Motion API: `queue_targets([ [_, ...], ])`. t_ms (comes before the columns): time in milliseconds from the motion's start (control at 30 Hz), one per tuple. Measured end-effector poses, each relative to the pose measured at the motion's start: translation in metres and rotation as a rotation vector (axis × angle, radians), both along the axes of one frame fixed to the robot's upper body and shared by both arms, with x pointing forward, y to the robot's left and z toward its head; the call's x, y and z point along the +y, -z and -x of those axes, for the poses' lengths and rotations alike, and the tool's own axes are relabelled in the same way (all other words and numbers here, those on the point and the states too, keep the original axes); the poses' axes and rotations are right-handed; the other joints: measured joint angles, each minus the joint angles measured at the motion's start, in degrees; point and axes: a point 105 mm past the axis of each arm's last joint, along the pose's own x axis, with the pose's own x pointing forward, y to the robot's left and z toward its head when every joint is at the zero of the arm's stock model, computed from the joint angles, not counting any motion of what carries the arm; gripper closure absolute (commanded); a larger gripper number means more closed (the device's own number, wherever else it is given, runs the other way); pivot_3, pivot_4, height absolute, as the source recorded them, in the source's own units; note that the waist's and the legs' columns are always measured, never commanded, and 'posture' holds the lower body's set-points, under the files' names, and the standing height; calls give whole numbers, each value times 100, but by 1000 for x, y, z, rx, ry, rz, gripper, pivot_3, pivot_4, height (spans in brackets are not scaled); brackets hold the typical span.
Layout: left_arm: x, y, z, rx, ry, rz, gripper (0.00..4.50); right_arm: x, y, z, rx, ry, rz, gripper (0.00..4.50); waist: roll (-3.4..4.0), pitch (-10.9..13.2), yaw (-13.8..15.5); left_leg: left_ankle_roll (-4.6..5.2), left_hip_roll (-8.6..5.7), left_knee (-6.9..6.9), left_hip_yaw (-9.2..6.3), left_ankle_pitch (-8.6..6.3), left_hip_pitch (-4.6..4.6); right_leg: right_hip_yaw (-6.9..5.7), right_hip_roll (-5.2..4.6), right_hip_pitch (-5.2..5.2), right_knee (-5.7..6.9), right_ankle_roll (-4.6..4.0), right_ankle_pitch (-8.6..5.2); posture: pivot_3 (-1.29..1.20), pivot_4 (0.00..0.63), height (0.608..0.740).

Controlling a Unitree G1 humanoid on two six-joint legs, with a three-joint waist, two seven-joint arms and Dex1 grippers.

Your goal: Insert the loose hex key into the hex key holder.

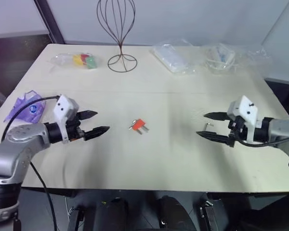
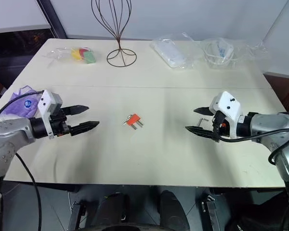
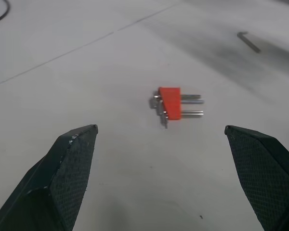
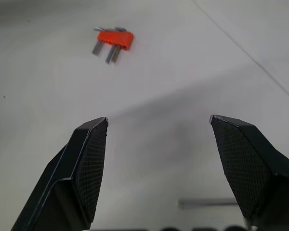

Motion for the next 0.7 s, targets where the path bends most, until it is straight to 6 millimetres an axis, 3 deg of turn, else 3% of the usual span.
queue_targets([
  [700, -13, -15, -8, -43, 37, 52, 77, 1, -5, -6, -33, -1, 22, 943, -1, 5, 7, 0, 1, 1, 0, 0, -6, 0, -2, -6, 1, 1, 1, 0, 150, 740],
])
